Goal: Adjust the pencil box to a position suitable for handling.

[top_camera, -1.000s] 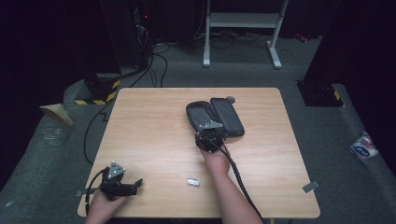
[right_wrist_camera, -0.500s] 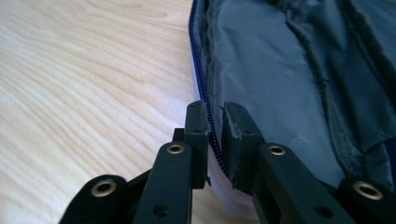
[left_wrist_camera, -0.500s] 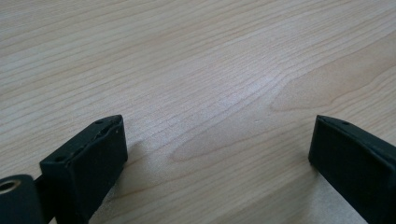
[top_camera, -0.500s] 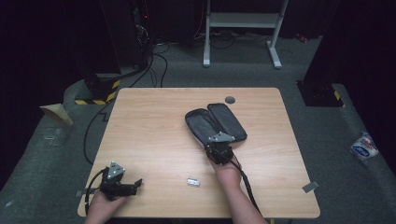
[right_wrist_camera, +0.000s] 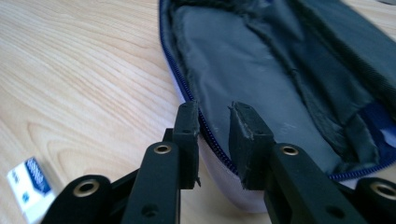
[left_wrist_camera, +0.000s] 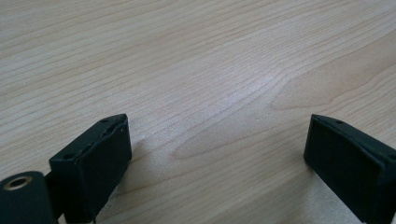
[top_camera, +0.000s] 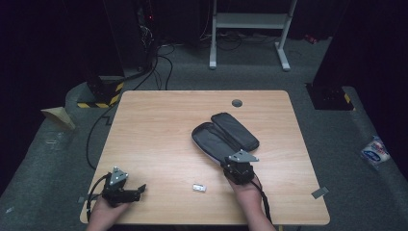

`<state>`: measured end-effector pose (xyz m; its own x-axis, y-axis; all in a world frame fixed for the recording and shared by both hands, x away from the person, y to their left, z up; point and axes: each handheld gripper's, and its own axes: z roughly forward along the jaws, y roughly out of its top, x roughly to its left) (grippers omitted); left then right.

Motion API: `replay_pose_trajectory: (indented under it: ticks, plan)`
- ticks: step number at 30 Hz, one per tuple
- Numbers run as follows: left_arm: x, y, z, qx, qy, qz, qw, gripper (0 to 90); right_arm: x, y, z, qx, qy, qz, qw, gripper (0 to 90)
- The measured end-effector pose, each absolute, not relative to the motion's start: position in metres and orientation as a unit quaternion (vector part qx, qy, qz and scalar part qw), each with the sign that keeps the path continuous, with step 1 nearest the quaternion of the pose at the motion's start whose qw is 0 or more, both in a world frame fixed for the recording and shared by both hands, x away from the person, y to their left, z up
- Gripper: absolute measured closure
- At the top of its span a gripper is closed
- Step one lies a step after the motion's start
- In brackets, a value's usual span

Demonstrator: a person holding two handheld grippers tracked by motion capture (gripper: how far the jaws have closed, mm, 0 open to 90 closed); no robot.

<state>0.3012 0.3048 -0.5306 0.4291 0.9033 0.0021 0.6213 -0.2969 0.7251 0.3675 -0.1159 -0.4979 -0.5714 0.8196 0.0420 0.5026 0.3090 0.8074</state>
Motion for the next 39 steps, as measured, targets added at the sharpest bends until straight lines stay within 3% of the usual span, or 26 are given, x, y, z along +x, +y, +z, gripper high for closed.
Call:
replay_pose_trajectory:
  ticks: [5,12,19,26,34,39]
  plan:
    - [0.301,0.305,-0.530,0.777,0.490,0.211,0.333,8.8,0.356,-0.133,-0.495,0.421,0.778,0.421,0.198,69.5]
    - [0.301,0.305,-0.531,0.777,0.489,0.212,0.335,8.8,0.347,-0.145,-0.481,0.426,0.763,0.443,0.200,58.5]
    - [0.301,0.305,-0.530,0.777,0.490,0.211,0.334,9.2,0.364,-0.163,-0.475,0.500,0.725,0.407,0.240,50.6]
    - [0.301,0.305,-0.530,0.777,0.490,0.211,0.334,9.3,0.379,-0.169,-0.491,0.538,0.723,0.370,0.227,51.7]
    - [0.300,0.306,-0.530,0.776,0.490,0.211,0.336,9.8,0.399,-0.193,-0.504,0.565,0.716,0.351,0.211,65.3]
    - [0.300,0.306,-0.530,0.776,0.490,0.212,0.336,10.2,0.403,-0.209,-0.495,0.570,0.708,0.356,0.218,59.9]
